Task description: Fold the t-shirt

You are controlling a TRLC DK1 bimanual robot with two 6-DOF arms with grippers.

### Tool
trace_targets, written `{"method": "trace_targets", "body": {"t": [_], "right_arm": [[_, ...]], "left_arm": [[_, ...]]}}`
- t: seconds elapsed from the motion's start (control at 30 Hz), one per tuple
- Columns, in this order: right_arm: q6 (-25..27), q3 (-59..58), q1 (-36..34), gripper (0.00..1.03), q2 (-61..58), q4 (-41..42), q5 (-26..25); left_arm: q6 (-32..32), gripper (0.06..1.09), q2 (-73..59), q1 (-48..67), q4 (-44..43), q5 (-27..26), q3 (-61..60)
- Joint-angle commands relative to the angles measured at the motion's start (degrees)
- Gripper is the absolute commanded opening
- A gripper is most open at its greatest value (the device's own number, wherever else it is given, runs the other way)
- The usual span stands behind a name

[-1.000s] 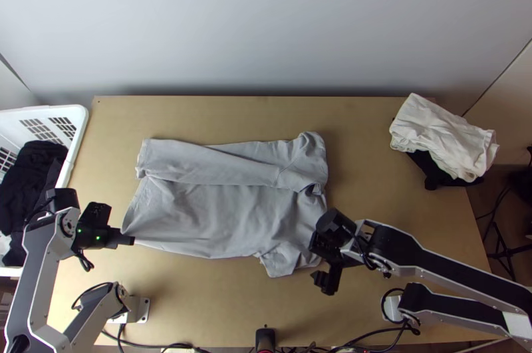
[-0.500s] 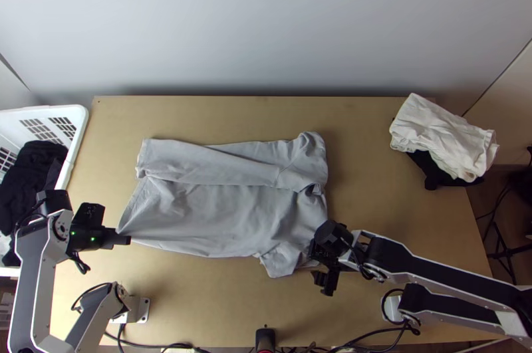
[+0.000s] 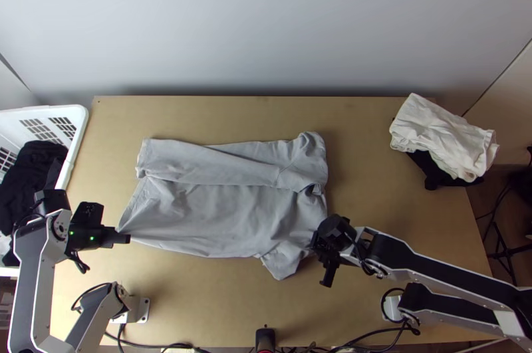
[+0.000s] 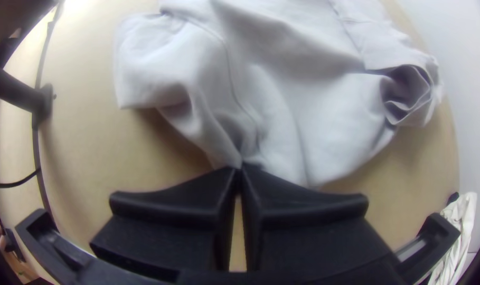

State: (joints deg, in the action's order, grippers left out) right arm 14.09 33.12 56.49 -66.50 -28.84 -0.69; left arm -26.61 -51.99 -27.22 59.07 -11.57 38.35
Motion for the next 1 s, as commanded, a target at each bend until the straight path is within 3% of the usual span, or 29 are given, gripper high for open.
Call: {"method": "trace_targets", "body": {"t": [0.0,0.6,0.97], "right_arm": [[0.68,3.7,-2.08,0.03,1.55,-4.91,0.51],[1.12,16.8,-5.86,0.03,14.03,-18.8,2.62],[0.24,17.76,-8.76,0.03,17.11,-18.44,2.89]], "left_arm": [[0.07,0.09,0.13,-0.29,0.43,-0.47,1.03],[-0.37,0.09,4.09,-2.57,17.22,-9.08,8.76],[3.41,0.09,15.16,-1.96,17.66,-11.19,9.2]]}}
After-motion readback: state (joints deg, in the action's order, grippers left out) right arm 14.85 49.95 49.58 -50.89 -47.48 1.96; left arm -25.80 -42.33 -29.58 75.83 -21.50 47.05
